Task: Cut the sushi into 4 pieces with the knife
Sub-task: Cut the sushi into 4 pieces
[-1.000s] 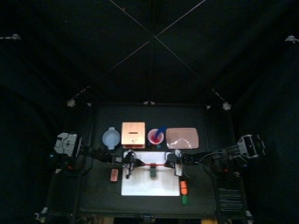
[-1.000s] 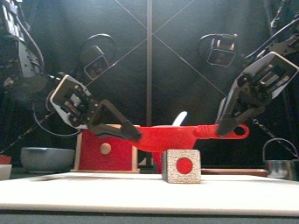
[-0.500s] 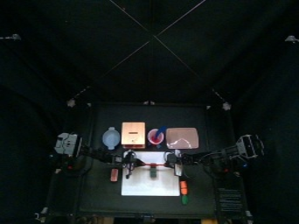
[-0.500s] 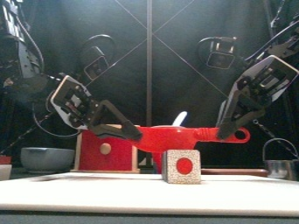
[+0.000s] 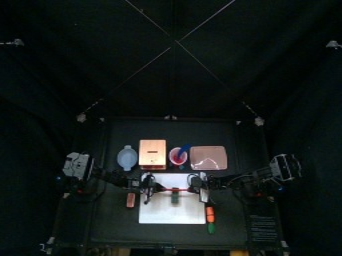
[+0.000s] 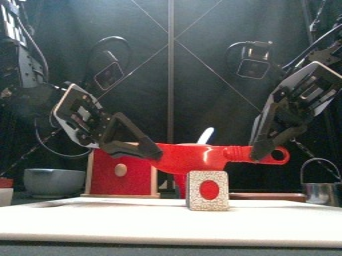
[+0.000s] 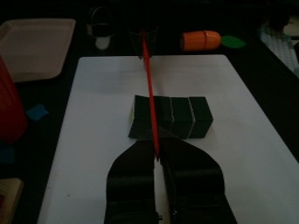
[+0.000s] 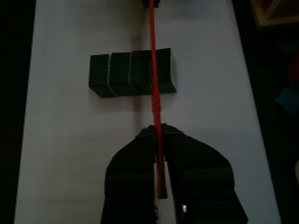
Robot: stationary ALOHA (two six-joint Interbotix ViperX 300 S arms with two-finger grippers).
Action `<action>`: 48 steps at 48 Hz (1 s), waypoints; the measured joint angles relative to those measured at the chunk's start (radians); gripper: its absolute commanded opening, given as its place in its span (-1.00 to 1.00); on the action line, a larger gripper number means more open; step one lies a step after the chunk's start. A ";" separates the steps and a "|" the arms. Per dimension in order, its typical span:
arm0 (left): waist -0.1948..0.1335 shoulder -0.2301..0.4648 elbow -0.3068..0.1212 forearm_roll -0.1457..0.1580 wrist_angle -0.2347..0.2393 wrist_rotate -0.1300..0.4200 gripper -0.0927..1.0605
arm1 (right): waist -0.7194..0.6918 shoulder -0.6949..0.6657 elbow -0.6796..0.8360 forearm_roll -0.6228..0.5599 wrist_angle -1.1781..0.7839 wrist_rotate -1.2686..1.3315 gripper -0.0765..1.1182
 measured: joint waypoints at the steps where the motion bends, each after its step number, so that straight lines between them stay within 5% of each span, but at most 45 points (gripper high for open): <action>1: 0.002 0.005 -0.002 0.000 0.002 0.002 -0.33 | 0.000 0.003 -0.002 0.002 -0.002 0.000 -0.75; 14: -0.002 0.048 -0.017 -0.014 0.031 0.005 -0.33 | -0.002 0.029 -0.006 0.002 -0.002 0.000 -0.75; 30: -0.005 0.121 -0.023 -0.100 0.023 0.012 -0.34 | -0.014 0.101 -0.032 0.002 -0.002 0.000 -0.75; 37: -0.002 0.120 -0.023 -0.103 0.025 0.012 -0.34 | -0.029 0.103 -0.034 -0.002 0.000 -0.002 -0.75; 48: 0.048 0.109 -0.023 -0.103 0.046 0.015 -0.34 | -0.092 0.103 -0.035 -0.020 0.005 -0.003 -0.75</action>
